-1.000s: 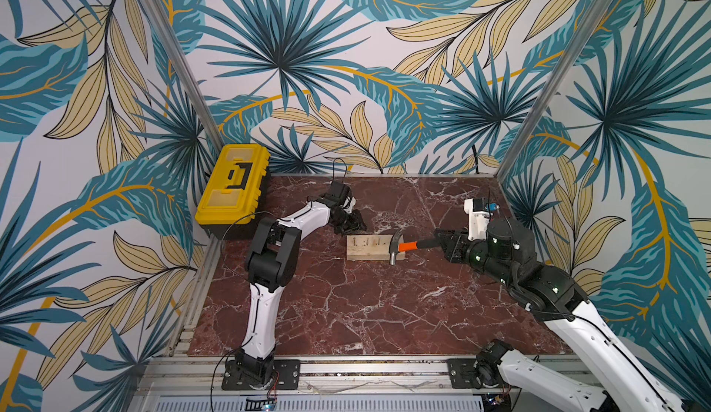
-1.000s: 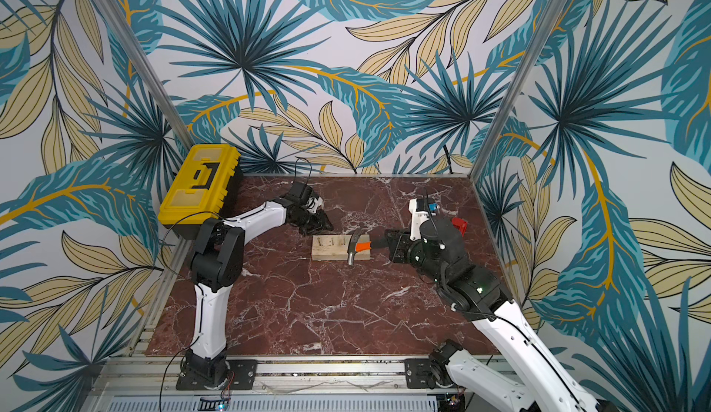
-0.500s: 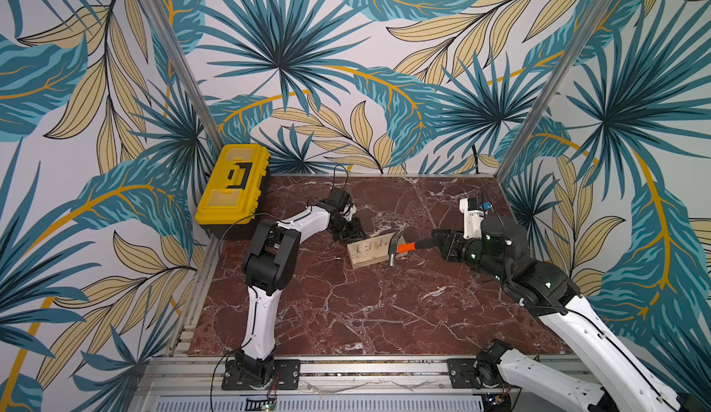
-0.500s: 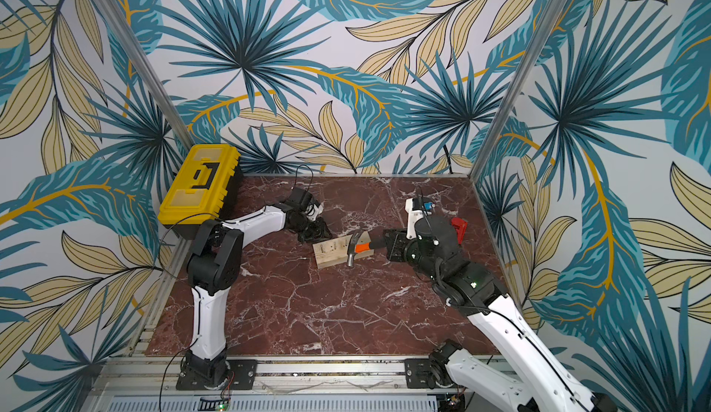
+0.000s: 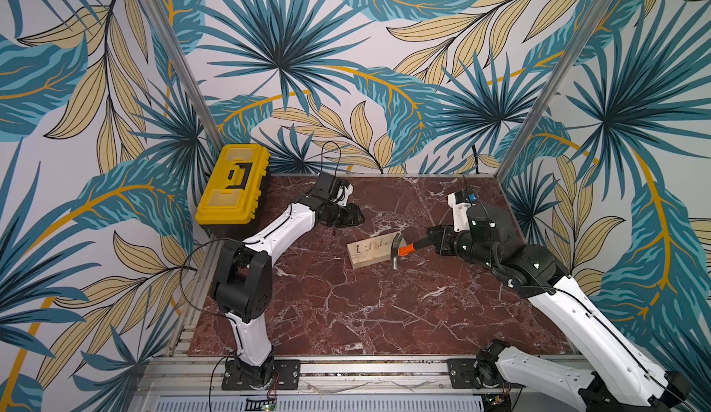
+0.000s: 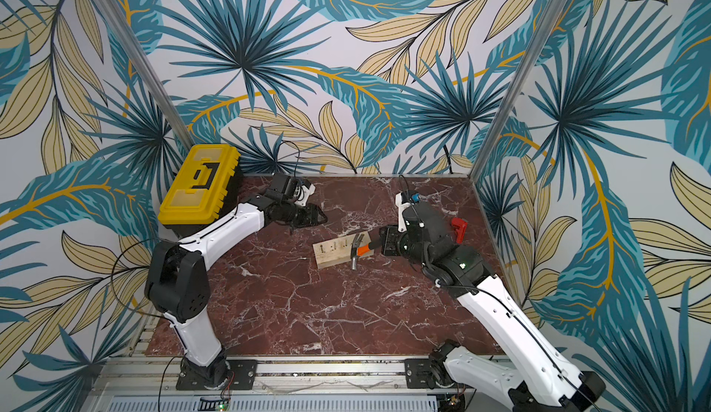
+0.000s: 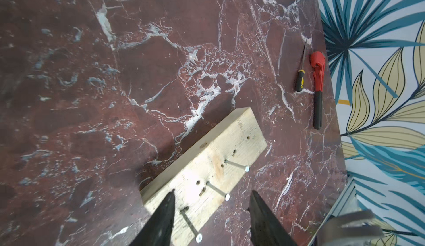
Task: Use a claw hammer to pull out a nail
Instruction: Remove the nail from the mounting plate.
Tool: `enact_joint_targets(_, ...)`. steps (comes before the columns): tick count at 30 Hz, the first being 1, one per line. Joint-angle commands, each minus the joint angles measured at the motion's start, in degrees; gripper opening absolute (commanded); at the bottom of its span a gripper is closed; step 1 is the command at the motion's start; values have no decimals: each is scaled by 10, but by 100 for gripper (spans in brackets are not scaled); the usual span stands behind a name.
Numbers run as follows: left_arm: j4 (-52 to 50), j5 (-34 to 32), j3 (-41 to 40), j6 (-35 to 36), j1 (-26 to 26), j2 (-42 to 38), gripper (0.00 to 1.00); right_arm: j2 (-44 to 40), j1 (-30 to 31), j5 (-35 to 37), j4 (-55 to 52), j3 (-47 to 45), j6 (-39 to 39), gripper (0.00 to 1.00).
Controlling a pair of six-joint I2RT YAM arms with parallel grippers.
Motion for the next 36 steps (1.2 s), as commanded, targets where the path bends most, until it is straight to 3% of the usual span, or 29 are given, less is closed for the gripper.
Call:
enact_joint_targets(1, -20, -36, -31, 54, -16, -20, 54, 11, -2, 3, 3, 44, -19, 0)
enact_joint_targets(10, -16, -163, -62, 170, -82, -32, 53, 55, -3, -2, -30, 89, -35, 0)
enact_joint_targets(36, 21, -156, -101, 202, -91, 19, 42, 123, -3, -8, -61, 145, -47, 0)
